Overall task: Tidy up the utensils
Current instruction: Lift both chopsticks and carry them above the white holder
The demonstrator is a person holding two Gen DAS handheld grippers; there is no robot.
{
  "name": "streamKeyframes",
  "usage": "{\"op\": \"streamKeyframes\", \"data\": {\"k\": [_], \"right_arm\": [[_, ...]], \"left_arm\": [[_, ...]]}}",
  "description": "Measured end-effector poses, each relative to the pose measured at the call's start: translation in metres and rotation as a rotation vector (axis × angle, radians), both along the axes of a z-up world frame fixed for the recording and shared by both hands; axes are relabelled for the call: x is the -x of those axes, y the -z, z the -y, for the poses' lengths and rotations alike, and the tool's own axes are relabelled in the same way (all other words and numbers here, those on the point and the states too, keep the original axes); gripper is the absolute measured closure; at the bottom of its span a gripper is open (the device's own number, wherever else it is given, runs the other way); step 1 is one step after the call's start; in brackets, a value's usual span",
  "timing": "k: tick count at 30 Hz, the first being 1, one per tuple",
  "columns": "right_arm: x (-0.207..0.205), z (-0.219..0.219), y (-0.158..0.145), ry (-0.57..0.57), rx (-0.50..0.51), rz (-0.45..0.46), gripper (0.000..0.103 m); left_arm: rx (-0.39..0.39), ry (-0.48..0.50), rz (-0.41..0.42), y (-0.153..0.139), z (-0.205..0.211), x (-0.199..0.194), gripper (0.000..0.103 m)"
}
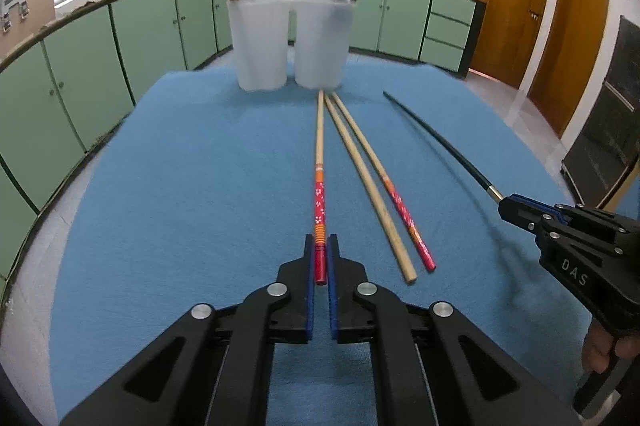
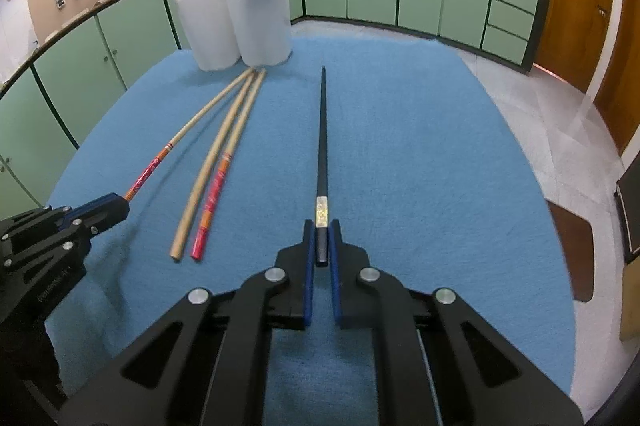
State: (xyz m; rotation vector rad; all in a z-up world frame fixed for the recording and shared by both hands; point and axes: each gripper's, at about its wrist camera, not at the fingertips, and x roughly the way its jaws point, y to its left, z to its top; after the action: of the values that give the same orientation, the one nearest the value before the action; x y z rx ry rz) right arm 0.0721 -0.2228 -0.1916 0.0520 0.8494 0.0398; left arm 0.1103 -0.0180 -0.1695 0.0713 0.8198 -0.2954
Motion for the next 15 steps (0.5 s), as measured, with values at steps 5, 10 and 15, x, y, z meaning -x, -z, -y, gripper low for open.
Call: {"op": "streamKeyframes", "data": {"k": [5,10,15], "right_arm": [[0.001,0.006,-0.023,0.004,-0.002,0.046,0.097],[0.002,0.008,-0.041,-0.002,-0.006,0.088,0.097],[0.0,0.007,-0.055,-0.01,-0.004,0.121,0.097]], "left_arm": [[0.026,-0.016,0.061,-0.031,-0.006,0.005,0.098],[0.052,-0.02,0.119,-0.059,-0.01,0.007,0.098],[0.053,-0.013,0.142,-0.07,-0.011,0.005,0.098]]}}
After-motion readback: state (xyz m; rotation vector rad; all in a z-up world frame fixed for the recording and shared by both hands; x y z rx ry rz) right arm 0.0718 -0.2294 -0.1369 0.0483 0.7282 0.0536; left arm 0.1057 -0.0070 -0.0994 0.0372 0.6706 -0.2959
